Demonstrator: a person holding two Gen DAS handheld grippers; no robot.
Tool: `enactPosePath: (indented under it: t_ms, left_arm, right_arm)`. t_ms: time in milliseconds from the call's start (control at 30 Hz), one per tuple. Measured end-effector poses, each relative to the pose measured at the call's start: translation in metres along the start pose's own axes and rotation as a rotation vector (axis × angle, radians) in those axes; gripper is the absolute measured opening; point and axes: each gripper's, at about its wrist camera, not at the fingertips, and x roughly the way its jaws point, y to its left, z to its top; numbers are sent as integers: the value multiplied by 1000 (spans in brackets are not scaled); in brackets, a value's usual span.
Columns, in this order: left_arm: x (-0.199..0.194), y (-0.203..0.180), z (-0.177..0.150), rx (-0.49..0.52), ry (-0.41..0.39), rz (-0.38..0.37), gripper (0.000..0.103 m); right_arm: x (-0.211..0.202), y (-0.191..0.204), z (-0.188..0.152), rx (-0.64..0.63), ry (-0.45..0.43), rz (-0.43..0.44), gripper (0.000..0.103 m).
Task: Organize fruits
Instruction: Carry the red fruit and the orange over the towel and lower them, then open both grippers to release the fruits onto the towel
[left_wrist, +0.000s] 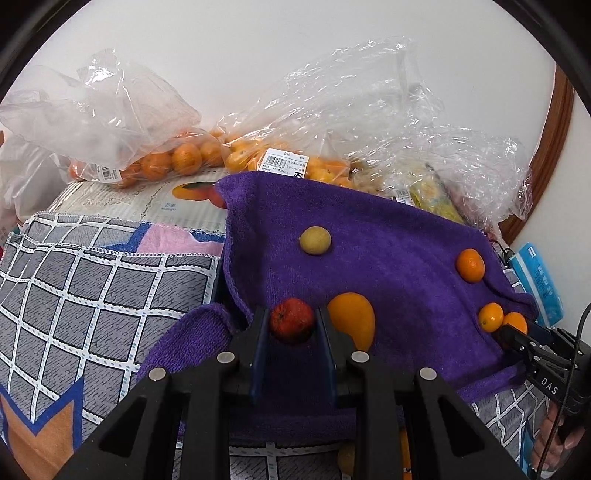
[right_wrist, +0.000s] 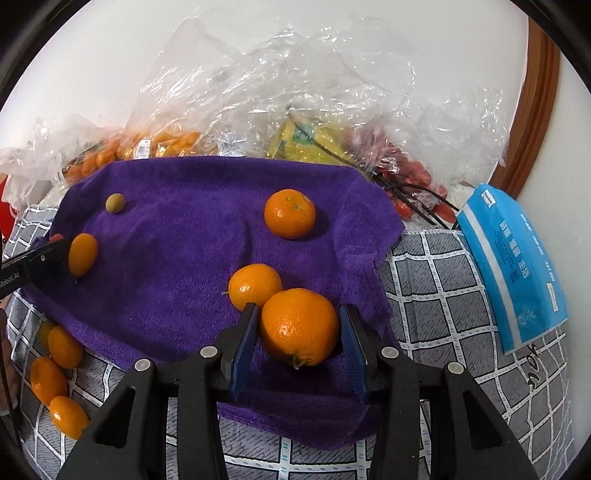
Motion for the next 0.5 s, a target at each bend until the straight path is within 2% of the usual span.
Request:
enactPosePath:
  t_ms: [133,267,400,500]
  left_arm:
    - [0,-1,0,7,5,-1,26]
    - [-3,-3,0,17,-3,-2,36]
    - [-9,-7,0,37,-28,9,43]
    - [-16,-9,2,44,-43,10,44]
  right_arm:
    - [-1,0,0,-5,-4,-4,44]
    - [-7,-1,1,2,-22,-1,46]
    - [-14,-2,3,15,-47,2,52]
    - [-22,-2,5,20,-76,0,57]
